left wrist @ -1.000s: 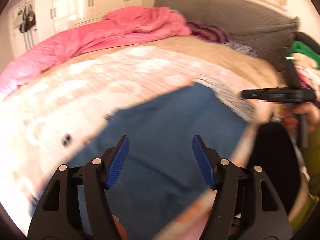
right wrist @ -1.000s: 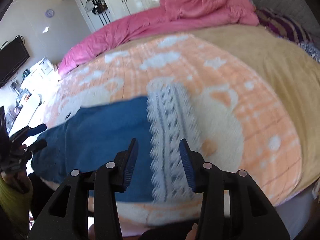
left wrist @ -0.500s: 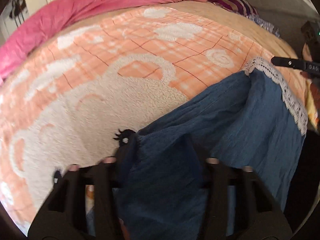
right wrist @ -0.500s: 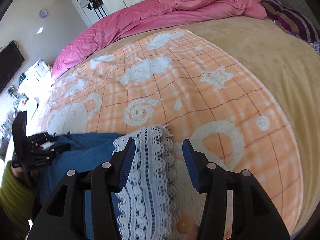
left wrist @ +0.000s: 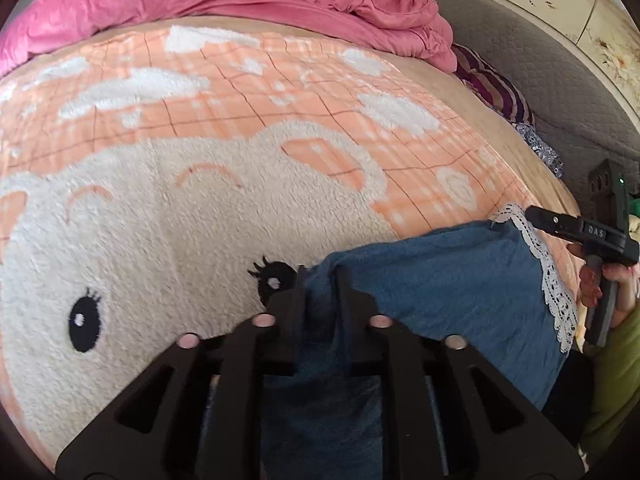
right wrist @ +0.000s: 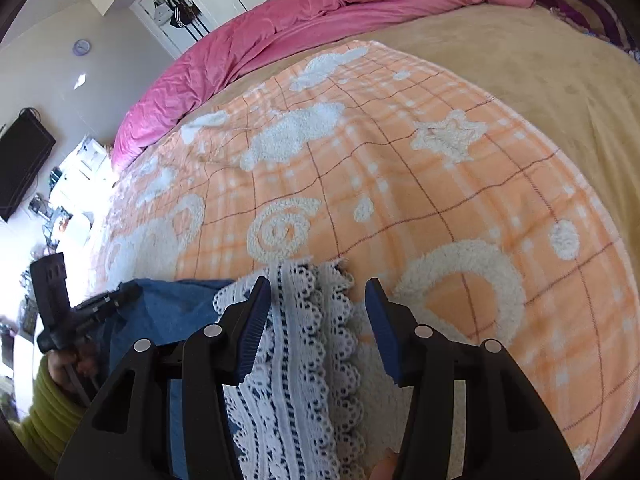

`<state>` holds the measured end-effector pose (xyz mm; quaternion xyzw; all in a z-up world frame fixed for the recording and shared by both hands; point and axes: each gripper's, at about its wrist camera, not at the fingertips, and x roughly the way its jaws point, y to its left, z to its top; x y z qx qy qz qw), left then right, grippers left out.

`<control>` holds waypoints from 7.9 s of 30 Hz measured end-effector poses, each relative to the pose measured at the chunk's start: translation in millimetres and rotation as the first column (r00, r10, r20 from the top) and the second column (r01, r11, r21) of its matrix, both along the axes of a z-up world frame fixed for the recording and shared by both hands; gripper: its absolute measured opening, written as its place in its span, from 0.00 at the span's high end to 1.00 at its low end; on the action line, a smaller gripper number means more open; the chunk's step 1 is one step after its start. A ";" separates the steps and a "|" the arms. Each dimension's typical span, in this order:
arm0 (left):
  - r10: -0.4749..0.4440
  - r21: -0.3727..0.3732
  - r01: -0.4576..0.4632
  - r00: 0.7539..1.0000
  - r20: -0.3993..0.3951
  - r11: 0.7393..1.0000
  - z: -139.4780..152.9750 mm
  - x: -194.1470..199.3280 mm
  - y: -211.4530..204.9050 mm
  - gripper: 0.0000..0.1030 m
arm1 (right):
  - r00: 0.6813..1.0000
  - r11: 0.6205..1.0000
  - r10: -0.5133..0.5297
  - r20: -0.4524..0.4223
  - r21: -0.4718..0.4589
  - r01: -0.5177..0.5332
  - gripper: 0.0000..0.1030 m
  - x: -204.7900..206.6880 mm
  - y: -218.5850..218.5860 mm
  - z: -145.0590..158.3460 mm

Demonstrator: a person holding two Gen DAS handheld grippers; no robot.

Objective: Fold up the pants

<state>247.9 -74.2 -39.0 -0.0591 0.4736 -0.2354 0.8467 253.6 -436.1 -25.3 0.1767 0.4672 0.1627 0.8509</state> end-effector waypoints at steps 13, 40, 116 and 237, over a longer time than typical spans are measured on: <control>-0.006 0.043 0.004 0.999 0.041 0.999 4.7 -7.2 -11.1 0.94 | 0.985 0.997 0.057 0.163 0.049 -0.066 0.82 -13.3 2.2 20.8; 0.217 -0.070 -0.209 0.965 0.145 0.975 40.6 -67.8 33.7 0.34 | 0.967 0.988 -0.129 0.221 -0.058 0.145 0.41 -88.7 -25.3 38.1; 0.344 0.032 -0.361 0.908 0.239 0.932 77.0 -189.3 64.2 0.30 | 0.964 0.955 0.106 0.244 -0.295 -0.030 0.35 -143.9 103.7 51.4; 0.168 -0.599 -0.241 0.970 -0.177 0.763 7.6 -35.8 89.2 0.32 | 0.741 0.801 0.588 0.325 -0.357 -0.480 0.48 -172.3 254.7 -13.8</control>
